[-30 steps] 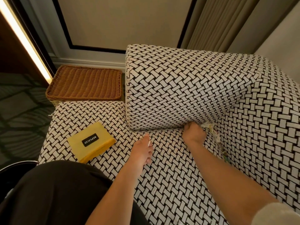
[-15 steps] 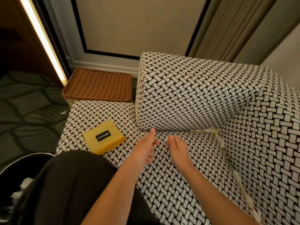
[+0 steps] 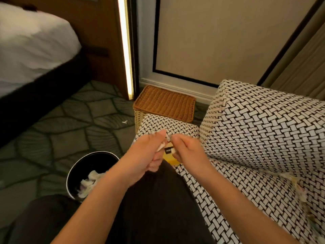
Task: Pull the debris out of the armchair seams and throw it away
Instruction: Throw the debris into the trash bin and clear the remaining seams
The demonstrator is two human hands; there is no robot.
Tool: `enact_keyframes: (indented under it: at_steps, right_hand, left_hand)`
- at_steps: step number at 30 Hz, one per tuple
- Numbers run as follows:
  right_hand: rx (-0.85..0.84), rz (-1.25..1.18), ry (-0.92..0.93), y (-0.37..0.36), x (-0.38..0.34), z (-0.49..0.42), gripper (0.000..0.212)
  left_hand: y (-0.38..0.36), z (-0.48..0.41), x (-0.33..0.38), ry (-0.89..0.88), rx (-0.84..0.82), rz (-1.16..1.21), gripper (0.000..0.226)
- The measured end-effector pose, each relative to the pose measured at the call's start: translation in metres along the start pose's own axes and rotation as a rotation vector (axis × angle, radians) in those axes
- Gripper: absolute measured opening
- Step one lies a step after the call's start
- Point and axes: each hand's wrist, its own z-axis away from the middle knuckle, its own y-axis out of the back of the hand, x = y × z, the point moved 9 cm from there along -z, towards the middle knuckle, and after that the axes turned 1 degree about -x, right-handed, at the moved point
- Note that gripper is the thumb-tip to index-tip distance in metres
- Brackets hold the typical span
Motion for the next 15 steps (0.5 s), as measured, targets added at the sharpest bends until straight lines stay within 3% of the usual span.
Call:
enact_keyframes:
  at_steps: [4,7,10,15]
  right_hand:
    - [-0.141,0.144,0.126,-0.065,-0.027,-0.022,0.031]
    - [-0.245,0.365,0.185,-0.119,-0.030,-0.040,0.034]
    - [-0.325,0.543,0.187,-0.172,-0.019,-0.063,0.030]
    - [-0.462,0.775,0.094,-0.217,0.023,-0.096,0.031]
  left_hand:
    - [0.066,0.019,-0.003,0.016,0.151,-0.125,0.043]
    - [0.119,0.028,-0.021,0.080,0.239,-0.073,0.053]
    - [0.177,0.029,-0.051,0.141,0.346,0.094,0.054]
    - [0.243,0.016,-0.098,0.162,0.524,0.082,0.040]
